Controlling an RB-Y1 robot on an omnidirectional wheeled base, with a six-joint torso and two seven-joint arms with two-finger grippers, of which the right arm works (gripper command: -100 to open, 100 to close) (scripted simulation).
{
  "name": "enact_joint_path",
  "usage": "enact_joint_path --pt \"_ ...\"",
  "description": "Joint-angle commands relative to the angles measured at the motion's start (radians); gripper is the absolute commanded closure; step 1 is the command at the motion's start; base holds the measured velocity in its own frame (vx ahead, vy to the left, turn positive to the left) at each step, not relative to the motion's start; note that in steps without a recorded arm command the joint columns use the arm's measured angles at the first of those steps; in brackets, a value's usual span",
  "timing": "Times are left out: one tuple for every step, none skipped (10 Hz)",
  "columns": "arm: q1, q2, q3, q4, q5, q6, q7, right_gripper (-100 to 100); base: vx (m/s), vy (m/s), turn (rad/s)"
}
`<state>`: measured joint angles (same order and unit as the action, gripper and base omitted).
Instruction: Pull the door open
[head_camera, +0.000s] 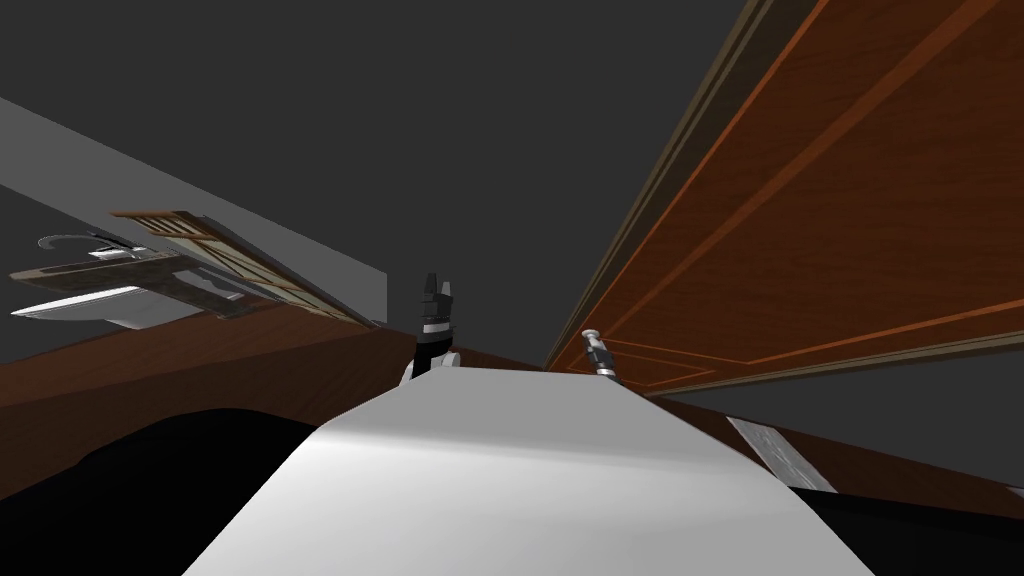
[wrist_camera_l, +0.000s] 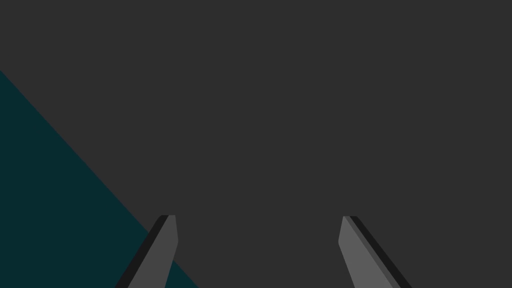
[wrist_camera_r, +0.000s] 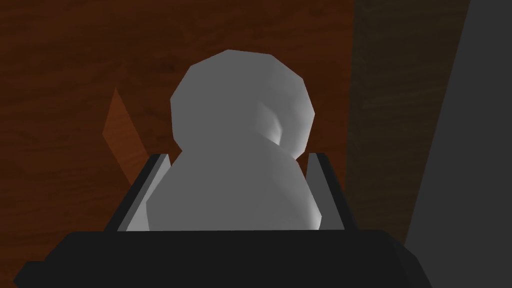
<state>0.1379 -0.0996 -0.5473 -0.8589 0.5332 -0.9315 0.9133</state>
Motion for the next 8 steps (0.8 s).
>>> enact_joint_path --pt "-0.002 -0.001 0.008 0.004 -0.016 0.0 -0.05 100 -0.041 -0.011 0.055" --pt "-0.002 -0.001 0.008 0.004 -0.016 0.0 -0.057 100 -0.035 -0.009 0.02" --pt "-0.003 -0.003 0.012 0.006 -0.027 0.001 -0.089 100 -0.036 -0.007 0.033" --pt "-0.006 -0.006 0.019 0.009 -0.041 0.002 -0.118 100 -0.052 -0.015 0.059" --pt "-0.006 -0.006 0.019 0.009 -0.041 0.002 -0.127 100 -0.037 -0.014 0.032" --pt "-0.008 -0.008 0.025 0.011 -0.056 0.003 -0.165 100 -0.036 -0.01 0.045" --pt "-0.01 -0.01 0.031 0.014 -0.07 0.004 -0.19 100 -0.048 -0.02 0.073" --pt "-0.01 -0.01 0.031 0.014 -0.07 0.004 -0.203 100 -0.04 -0.017 0.035"
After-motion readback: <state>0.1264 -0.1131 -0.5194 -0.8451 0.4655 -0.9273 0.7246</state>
